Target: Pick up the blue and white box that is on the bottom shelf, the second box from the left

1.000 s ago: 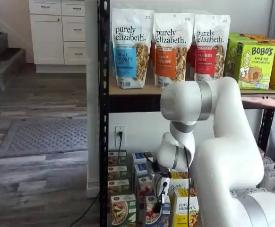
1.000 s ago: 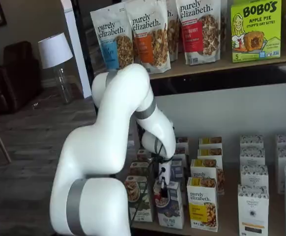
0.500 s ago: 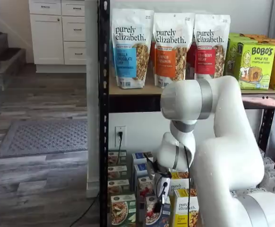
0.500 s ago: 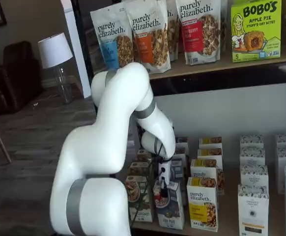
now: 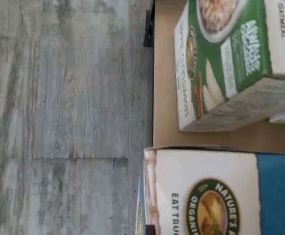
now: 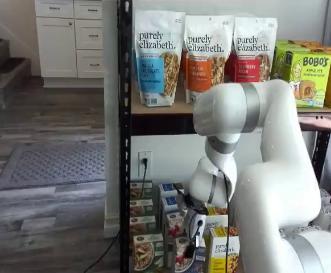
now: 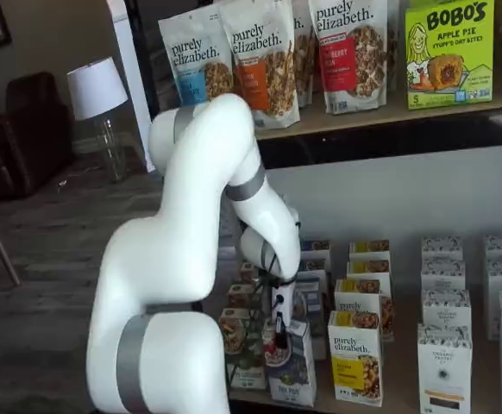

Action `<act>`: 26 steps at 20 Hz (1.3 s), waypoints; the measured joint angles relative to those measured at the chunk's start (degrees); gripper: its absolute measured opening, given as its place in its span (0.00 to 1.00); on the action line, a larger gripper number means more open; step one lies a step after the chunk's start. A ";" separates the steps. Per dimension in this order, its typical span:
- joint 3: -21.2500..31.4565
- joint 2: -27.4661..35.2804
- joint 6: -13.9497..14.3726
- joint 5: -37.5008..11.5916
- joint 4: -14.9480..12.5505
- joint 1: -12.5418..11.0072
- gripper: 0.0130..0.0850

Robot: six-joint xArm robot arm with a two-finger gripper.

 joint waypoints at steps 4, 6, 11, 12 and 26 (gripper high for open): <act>6.27 -4.63 -2.46 -1.99 3.46 1.08 0.50; 9.19 -7.11 -2.23 -2.10 3.59 1.50 0.50; 15.64 -12.52 1.55 -2.80 0.25 2.39 0.50; 16.77 -13.50 2.07 -3.02 -0.13 2.60 0.50; 27.85 -26.72 12.29 0.84 -7.90 5.24 0.50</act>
